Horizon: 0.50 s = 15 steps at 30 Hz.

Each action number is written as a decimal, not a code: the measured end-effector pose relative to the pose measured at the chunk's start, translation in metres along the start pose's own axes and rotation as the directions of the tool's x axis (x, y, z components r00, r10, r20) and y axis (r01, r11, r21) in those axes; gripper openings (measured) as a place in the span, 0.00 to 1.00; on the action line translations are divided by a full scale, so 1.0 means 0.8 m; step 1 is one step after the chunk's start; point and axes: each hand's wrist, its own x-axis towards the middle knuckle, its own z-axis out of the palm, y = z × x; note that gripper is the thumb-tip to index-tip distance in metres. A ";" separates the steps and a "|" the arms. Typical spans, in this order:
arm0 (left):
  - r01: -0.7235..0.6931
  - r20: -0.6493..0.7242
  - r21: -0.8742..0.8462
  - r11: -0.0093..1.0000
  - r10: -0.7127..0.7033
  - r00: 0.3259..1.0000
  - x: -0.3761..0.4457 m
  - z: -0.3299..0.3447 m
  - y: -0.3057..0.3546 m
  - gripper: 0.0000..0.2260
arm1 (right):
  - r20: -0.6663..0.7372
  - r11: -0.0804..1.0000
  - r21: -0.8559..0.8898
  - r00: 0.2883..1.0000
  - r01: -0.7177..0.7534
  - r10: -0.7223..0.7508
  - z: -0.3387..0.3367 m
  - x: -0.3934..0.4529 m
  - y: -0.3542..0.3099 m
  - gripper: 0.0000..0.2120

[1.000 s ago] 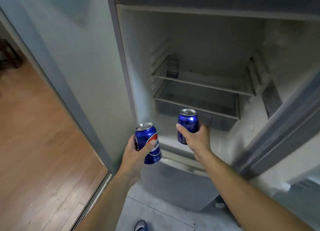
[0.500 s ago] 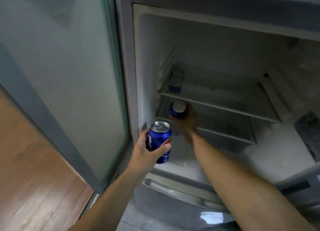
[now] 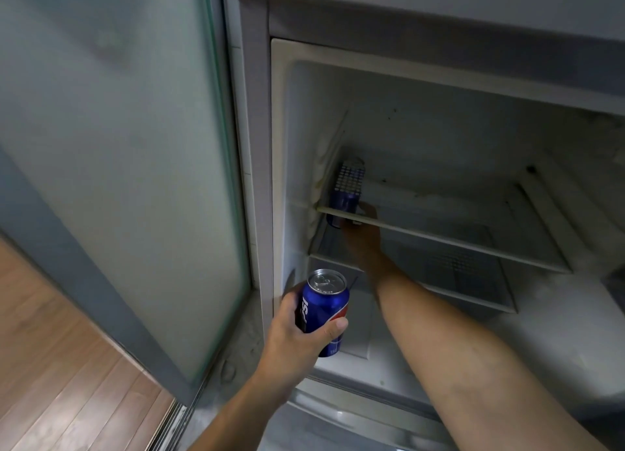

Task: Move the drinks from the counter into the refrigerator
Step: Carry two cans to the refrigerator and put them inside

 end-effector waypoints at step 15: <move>0.106 0.049 -0.055 0.993 -0.104 0.993 0.030 0.013 -0.004 0.35 | 0.523 0.978 0.103 0.846 -0.181 0.102 -0.123 -0.100 -0.011 0.12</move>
